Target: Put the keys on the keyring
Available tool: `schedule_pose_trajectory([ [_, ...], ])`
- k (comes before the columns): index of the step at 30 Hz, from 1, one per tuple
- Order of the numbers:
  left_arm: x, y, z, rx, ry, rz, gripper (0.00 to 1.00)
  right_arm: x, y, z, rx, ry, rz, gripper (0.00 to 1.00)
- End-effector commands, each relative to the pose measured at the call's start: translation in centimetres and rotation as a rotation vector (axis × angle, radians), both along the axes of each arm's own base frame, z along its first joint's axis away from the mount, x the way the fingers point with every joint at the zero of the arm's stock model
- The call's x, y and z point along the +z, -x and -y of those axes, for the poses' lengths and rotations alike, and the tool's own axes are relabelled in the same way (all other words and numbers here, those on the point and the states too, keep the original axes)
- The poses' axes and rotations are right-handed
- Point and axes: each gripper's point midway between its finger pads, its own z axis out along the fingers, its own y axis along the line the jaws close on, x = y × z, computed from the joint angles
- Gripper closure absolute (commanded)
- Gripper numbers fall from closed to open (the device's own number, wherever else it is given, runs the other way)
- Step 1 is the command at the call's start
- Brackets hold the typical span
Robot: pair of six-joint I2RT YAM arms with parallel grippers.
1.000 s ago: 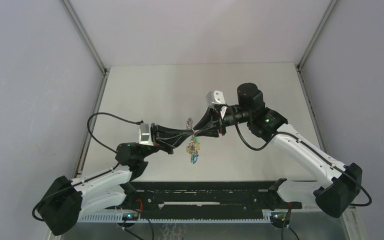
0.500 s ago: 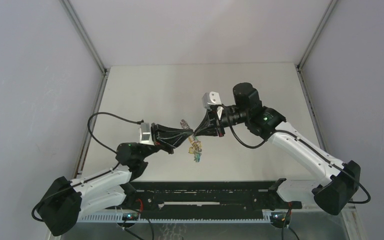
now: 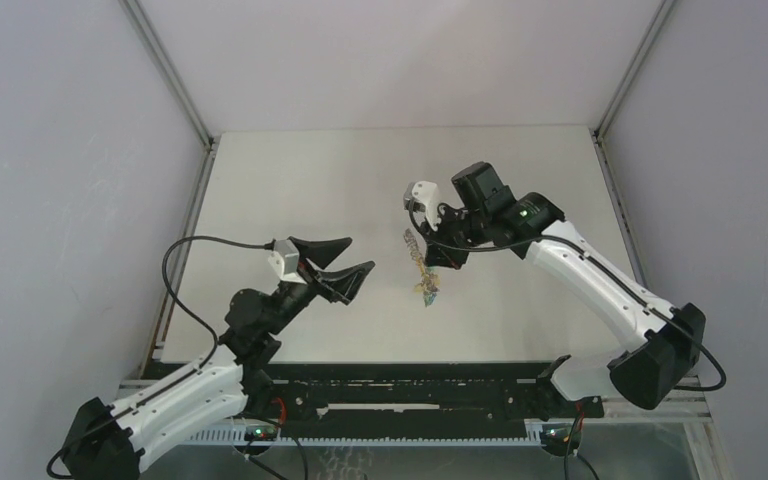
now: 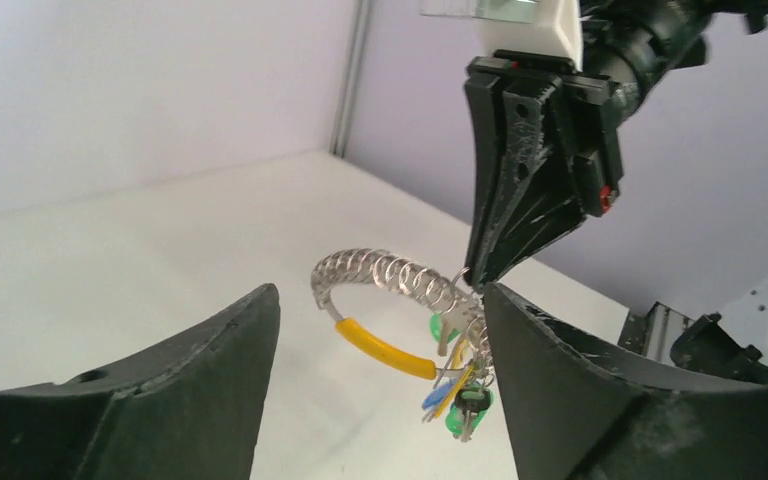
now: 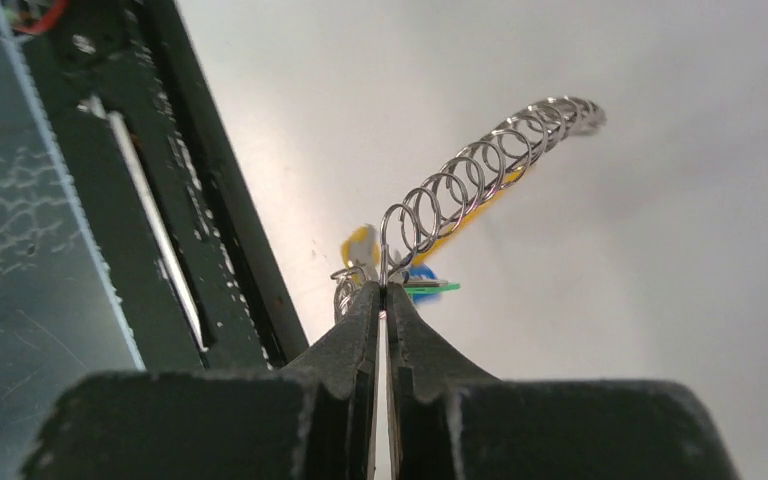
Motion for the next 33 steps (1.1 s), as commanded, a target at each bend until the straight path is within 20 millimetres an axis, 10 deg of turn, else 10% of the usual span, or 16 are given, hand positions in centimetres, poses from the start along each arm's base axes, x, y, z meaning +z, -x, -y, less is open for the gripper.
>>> schedule_pose_trajectory([
  [1, -4.2, -2.0, -2.1, 0.155, -0.057, -0.175, 0.13, -1.0, -2.2, 2.9, -0.174, 0.149, 0.002, 1.0],
  [13, -8.7, -3.3, -6.3, 0.392, -0.111, -0.42, 0.0, -7.0, -5.2, 5.5, -0.356, 0.397, -0.088, 1.0],
  [33, -11.4, -3.6, -9.8, 0.581, -0.111, -0.551, 0.0, -15.4, -13.3, -0.9, -0.395, 0.354, -0.174, 0.8],
])
